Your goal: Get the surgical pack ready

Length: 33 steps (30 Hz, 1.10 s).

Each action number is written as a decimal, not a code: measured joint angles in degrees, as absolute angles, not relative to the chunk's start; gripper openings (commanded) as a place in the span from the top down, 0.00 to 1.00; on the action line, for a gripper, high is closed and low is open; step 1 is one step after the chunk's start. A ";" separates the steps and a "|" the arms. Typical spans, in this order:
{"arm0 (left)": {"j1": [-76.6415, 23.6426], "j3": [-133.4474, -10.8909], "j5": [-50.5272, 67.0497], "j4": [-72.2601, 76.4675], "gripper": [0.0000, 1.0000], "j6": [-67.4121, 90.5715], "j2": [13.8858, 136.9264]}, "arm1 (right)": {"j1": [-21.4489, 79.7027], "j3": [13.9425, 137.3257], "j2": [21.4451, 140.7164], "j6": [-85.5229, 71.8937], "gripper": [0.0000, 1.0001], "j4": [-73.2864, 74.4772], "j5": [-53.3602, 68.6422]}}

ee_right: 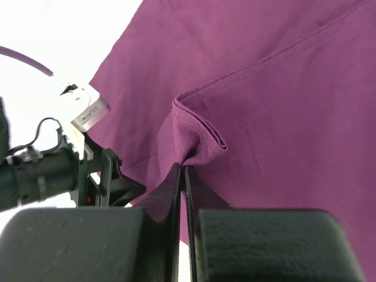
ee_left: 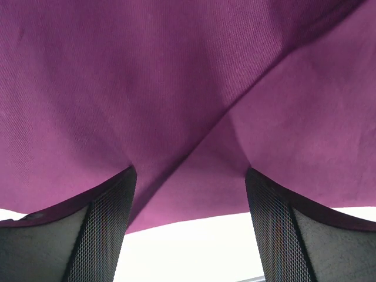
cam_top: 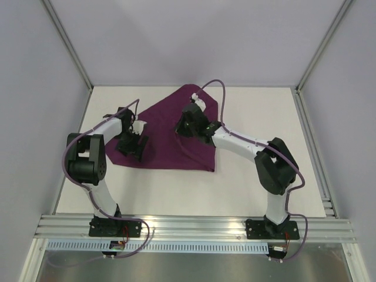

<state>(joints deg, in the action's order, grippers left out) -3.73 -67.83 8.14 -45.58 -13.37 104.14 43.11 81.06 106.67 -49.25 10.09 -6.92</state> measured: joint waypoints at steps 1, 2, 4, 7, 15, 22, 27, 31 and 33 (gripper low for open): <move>-4.01 -67.96 7.77 -45.50 0.16 -13.34 104.40 | 43.53 81.84 108.09 -49.78 0.99 10.04 -7.14; -4.25 -68.03 7.40 -45.47 0.16 -13.34 104.49 | 43.94 82.50 109.36 -50.22 0.99 10.00 -7.44; -4.69 -68.07 6.92 -45.47 0.16 -13.34 104.57 | 44.66 83.66 111.46 -51.03 1.00 9.89 -7.94; -4.95 -68.34 6.50 -45.56 0.16 -13.32 104.81 | 45.67 85.12 114.59 -51.79 0.99 8.84 -8.49; -5.08 -68.64 6.04 -45.56 0.15 -13.39 104.90 | 46.33 90.11 124.60 -53.74 0.65 7.53 -6.68; -5.17 -71.46 4.93 -45.58 0.13 -13.85 104.90 | 46.98 91.55 124.92 -50.83 0.46 6.61 -4.54; -4.78 -74.98 3.84 -46.00 0.10 -14.24 104.71 | 47.79 91.57 119.87 -45.76 0.37 8.19 -4.47; -0.80 -78.46 4.64 -48.18 0.10 -13.87 104.16 | 47.83 91.57 112.68 -40.69 0.33 10.92 -5.17; 3.81 -81.14 4.60 -48.82 0.08 -13.56 104.27 | 47.55 90.96 108.60 -38.76 0.32 11.42 -5.69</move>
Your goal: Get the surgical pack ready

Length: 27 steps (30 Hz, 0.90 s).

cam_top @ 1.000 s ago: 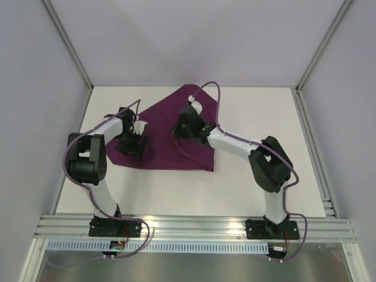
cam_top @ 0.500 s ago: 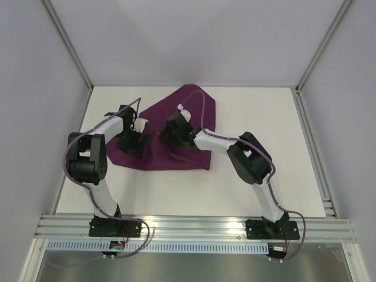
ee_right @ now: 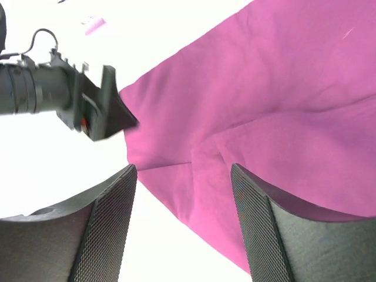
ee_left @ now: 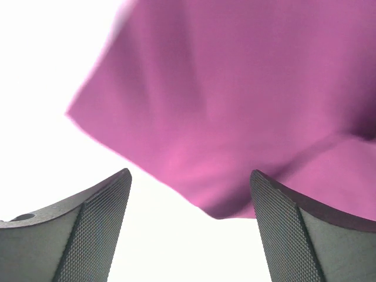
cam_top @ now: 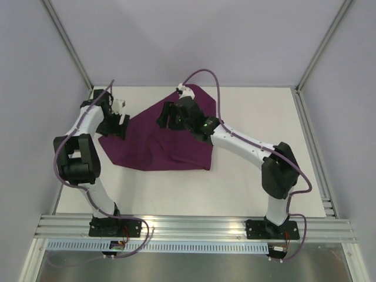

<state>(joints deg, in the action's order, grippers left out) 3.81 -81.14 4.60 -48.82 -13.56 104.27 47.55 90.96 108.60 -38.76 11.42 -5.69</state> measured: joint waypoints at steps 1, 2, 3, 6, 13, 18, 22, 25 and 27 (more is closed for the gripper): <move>5.91 -82.30 4.38 -48.86 0.08 -13.50 104.31 | 47.33 90.37 106.74 -38.09 0.32 11.92 -5.87; 8.47 -83.72 3.90 -48.88 0.08 -13.39 104.44 | 46.96 89.49 104.77 -37.56 0.32 12.05 -5.98; 10.74 -84.97 3.20 -48.93 0.08 -13.37 104.77 | 46.46 88.23 102.67 -37.19 0.32 12.14 -6.09; 14.06 -88.66 -0.08 -49.19 0.07 -13.37 107.50 | 44.23 82.76 97.49 -36.32 0.33 12.69 -7.16; 14.35 -95.22 -2.72 -51.13 0.12 -11.16 119.02 | 41.39 72.47 93.69 -34.13 0.34 19.35 -10.98; 18.39 -96.20 -1.04 -52.31 0.19 -9.82 121.25 | 41.82 67.83 90.02 -33.28 0.34 23.14 -12.82; 19.42 -96.14 3.03 -54.00 0.19 -9.72 121.56 | 41.76 66.48 87.68 -33.28 0.34 23.97 -14.52; 19.00 -96.01 5.19 -54.33 0.25 -9.74 121.97 | 41.54 66.35 87.42 -33.41 0.35 24.12 -15.59; 18.70 -96.01 5.87 -54.37 0.27 -9.78 122.89 | 41.52 66.13 87.37 -33.45 0.35 24.12 -16.25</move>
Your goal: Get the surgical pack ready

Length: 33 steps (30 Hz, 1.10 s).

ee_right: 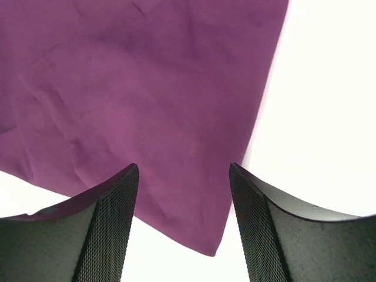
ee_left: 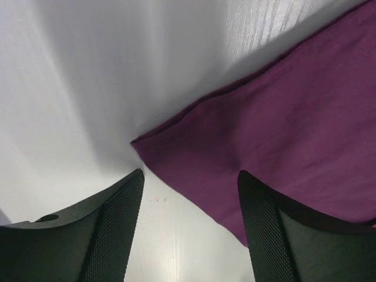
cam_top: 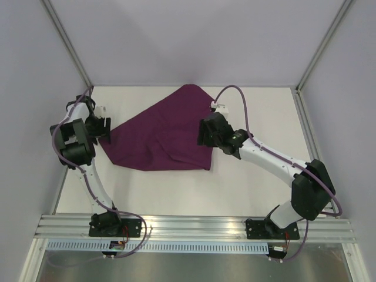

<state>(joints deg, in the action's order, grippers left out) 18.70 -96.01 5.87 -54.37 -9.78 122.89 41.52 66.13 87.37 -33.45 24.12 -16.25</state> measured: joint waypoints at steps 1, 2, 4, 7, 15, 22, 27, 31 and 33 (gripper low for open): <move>18.61 -96.03 6.13 -54.46 0.29 -9.80 123.66 | 41.52 65.89 87.31 -33.43 0.35 24.12 -16.56; 18.52 -96.73 5.72 -55.29 0.33 -9.76 124.36 | 41.50 65.58 87.22 -33.43 0.35 24.16 -16.95; 18.52 -98.15 5.93 -56.05 0.41 -9.80 125.27 | 41.30 65.23 87.13 -33.43 0.35 24.29 -17.45; 18.72 -100.57 5.96 -57.60 0.58 -9.78 126.85 | 40.75 64.45 86.61 -33.43 0.35 24.43 -17.98; 18.98 -101.32 8.10 -57.93 1.00 -9.43 127.50 | 37.65 60.25 82.32 -34.20 0.35 24.58 -18.20; 17.69 -92.99 11.77 -53.76 1.00 -9.80 121.10 | 34.85 56.71 81.10 -35.68 0.34 23.51 -15.77; 11.92 -91.33 11.88 -54.19 1.00 -10.81 112.14 | 30.33 54.30 84.34 -37.80 0.32 18.98 -7.51; 5.91 -91.31 12.99 -54.57 1.00 -10.83 103.39 | 29.85 54.30 88.90 -37.89 0.32 15.46 -2.28; 2.46 -91.42 13.54 -55.09 1.00 -10.76 99.94 | 29.98 54.30 90.08 -37.74 0.32 14.35 -0.82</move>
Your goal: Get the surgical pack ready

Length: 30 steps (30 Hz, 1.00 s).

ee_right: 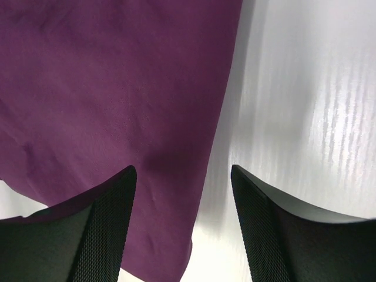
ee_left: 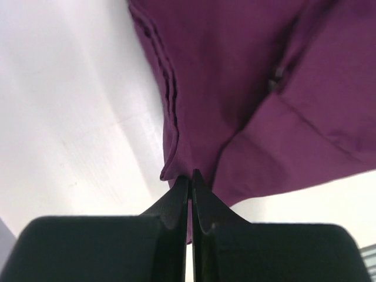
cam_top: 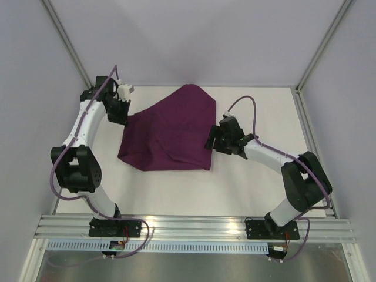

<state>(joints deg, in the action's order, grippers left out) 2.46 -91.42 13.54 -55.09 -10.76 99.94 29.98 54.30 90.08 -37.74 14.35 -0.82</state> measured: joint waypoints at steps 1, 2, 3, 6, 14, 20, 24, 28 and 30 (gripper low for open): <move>0.78 -91.61 13.65 -55.55 1.00 -10.74 98.76 | 29.98 54.33 90.85 -37.67 0.32 13.54 0.05; -0.86 -91.96 13.76 -56.01 1.00 -10.66 97.97 | 29.98 54.33 91.57 -37.65 0.32 12.93 0.64; -2.63 -92.53 13.91 -56.51 1.00 -10.57 97.62 | 29.98 54.33 92.27 -37.58 0.32 12.36 1.21; -7.55 -93.93 14.28 -57.52 1.00 -10.33 97.60 | 29.98 54.35 93.69 -37.15 0.34 10.94 2.63; -22.50 -104.03 16.64 -60.73 1.00 -7.70 100.75 | 29.98 54.61 97.34 -35.75 0.35 8.08 5.54; -30.44 -112.36 17.93 -60.77 1.00 -5.26 109.14 | 29.98 54.70 97.91 -34.72 0.37 6.68 7.05; -32.97 -113.23 19.09 -60.01 1.00 -3.66 114.72 | 29.98 54.72 98.98 -34.61 0.38 5.50 7.68; -33.67 -113.23 21.23 -58.67 1.00 -2.39 119.24 | 29.95 54.70 99.29 -34.61 0.38 4.86 8.16; -33.69 -113.23 22.31 -57.91 1.00 -1.63 120.70 | 29.98 54.70 99.29 -34.61 0.38 4.73 8.36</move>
